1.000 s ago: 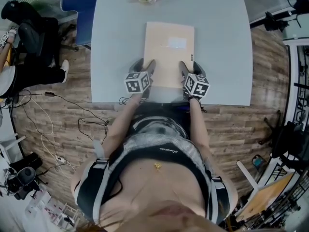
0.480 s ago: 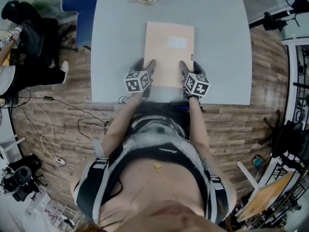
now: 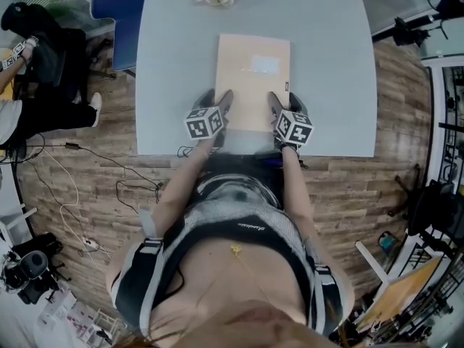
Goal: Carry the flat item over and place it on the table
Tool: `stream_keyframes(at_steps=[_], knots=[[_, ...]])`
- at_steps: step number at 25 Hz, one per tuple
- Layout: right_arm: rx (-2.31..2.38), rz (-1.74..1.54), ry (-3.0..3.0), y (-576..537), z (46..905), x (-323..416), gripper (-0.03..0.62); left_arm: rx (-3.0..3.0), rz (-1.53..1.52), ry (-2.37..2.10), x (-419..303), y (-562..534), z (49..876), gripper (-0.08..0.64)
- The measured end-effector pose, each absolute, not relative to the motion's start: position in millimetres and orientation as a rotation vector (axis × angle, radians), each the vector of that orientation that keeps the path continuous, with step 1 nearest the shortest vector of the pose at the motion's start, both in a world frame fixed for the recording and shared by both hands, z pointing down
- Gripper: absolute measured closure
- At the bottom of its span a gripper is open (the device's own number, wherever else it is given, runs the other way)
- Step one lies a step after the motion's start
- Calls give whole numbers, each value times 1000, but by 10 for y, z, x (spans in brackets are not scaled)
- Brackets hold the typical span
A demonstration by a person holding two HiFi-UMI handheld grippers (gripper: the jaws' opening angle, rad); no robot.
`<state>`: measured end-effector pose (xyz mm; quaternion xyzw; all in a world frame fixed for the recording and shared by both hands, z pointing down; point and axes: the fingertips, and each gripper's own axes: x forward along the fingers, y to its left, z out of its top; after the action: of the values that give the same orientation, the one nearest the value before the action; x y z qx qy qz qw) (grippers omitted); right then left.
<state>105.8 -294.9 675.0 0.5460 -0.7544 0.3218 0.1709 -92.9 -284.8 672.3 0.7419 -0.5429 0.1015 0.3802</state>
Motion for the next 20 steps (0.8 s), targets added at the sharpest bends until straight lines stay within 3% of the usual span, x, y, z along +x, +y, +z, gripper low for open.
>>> stream_keyframes(at_steps=[20], knots=[[1551, 919, -2150, -2955, 6760, 1049, 291, 1899, 266, -1399, -941, -2850, 6732, 295]])
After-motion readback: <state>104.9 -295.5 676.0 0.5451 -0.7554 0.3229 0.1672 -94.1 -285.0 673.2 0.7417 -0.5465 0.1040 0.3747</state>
